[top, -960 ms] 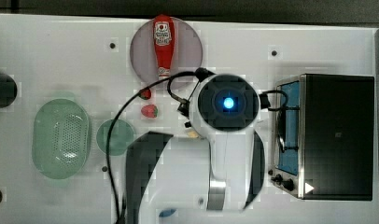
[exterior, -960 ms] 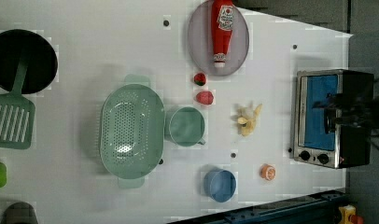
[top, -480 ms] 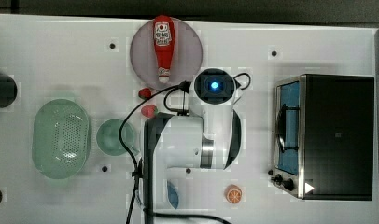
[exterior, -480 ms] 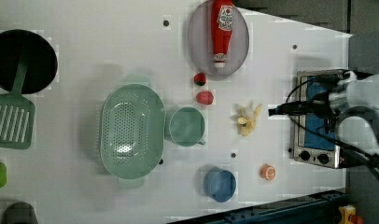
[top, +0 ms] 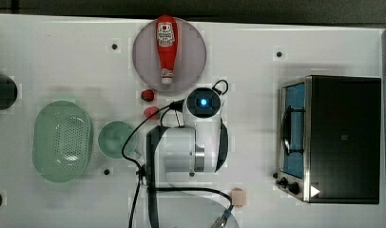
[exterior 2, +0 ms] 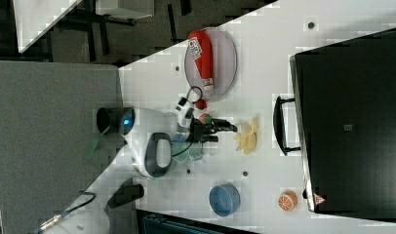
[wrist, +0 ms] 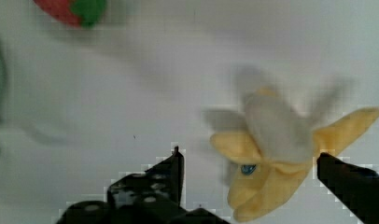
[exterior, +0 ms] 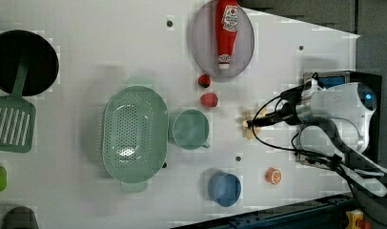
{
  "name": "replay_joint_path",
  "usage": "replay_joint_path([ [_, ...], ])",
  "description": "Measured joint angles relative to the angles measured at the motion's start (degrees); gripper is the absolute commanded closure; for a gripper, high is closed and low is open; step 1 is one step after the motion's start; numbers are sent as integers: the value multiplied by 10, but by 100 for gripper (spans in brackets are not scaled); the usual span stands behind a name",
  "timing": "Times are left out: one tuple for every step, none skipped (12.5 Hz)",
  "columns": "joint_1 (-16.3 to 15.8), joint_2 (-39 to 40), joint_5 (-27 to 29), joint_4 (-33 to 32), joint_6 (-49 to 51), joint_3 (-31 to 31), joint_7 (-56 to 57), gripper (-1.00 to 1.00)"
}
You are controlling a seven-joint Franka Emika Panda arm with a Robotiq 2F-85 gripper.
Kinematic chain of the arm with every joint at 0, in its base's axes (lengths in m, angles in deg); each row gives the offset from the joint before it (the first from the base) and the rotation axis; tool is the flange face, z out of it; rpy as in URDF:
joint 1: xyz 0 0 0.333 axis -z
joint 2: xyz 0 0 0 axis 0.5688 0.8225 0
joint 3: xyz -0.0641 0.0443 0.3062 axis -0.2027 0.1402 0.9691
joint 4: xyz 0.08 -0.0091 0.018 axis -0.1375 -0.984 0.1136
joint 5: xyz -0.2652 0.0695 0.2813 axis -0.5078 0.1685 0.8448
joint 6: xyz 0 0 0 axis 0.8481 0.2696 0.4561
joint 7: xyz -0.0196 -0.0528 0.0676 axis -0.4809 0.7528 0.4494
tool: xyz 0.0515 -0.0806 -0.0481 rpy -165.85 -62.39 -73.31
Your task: Pick Banana and place it in mug.
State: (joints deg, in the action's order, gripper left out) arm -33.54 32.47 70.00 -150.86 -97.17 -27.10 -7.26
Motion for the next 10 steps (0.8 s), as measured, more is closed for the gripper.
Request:
replay_joint_path([
  [2,14,-3,-6,-10,-3,5,-100],
  [10,37,4,-4,-43,2,18,-100],
  [8,49,-2,-4,-53,-4,19,-100],
  [2,52,-12,-12,-63,-16,22,-93],
  [0,48,-12,-27,-81,-23,28,-70],
  [-3,45,-12,-38,-81,-30,32,-43],
  [1,45,-17,-43,-91,-27,32,-19],
  [9,44,-21,-43,-93,-18,32,4],
  [14,46,-14,-45,-105,-11,32,25],
  [12,50,-4,-45,-119,-11,32,54],
])
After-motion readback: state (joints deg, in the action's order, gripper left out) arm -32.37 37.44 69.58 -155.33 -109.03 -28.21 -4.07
